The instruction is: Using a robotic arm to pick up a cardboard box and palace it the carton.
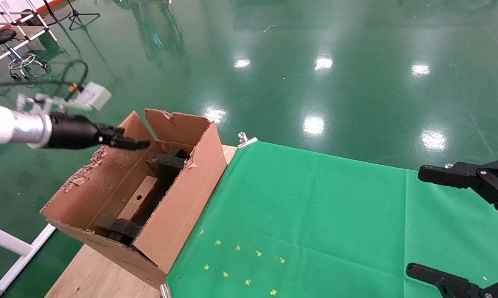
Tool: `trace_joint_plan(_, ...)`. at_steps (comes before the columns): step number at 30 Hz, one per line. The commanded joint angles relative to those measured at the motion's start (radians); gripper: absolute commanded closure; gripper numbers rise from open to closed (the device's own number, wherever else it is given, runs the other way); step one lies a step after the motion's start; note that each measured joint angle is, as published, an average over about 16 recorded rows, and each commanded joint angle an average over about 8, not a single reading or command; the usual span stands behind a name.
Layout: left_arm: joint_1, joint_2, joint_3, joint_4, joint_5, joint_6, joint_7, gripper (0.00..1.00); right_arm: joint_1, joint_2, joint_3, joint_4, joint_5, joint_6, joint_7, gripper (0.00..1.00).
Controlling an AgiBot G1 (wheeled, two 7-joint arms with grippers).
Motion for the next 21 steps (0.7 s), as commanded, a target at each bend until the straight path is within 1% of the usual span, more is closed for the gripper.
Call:
trace_joint_plan(1, -0.021, -0.017, -0.013, -0.018, -0.021, 0.046, 0.005, 0.0, 0.0, 0.0, 0.0, 0.0, 0.0, 0.0, 0.0, 0.0)
trace_joint_plan(6, -0.035, -0.026, -0.017, -0.033, -0.027, 0.076, 0.001, 0.0, 0.0, 0.0, 0.0, 0.0, 0.0, 0.0, 0.0, 0.0)
trace_joint_plan(14, -0.025, -0.022, -0.016, -0.033, -0.03, 0.064, 0.003, 0.0, 0.0, 0.0, 0.0, 0.0, 0.0, 0.0, 0.0, 0.0)
trace_joint_plan(17, -0.007, -0.022, -0.021, -0.054, -0.052, 0.066, 0.006, 0.0, 0.0, 0.0, 0.0, 0.0, 0.0, 0.0, 0.0, 0.0)
trace_joint_plan(21, 0.034, -0.028, -0.034, -0.115, -0.112, 0.082, 0.014, 0.0, 0.0, 0.0, 0.0, -0.001, 0.0, 0.0, 0.0, 0.0)
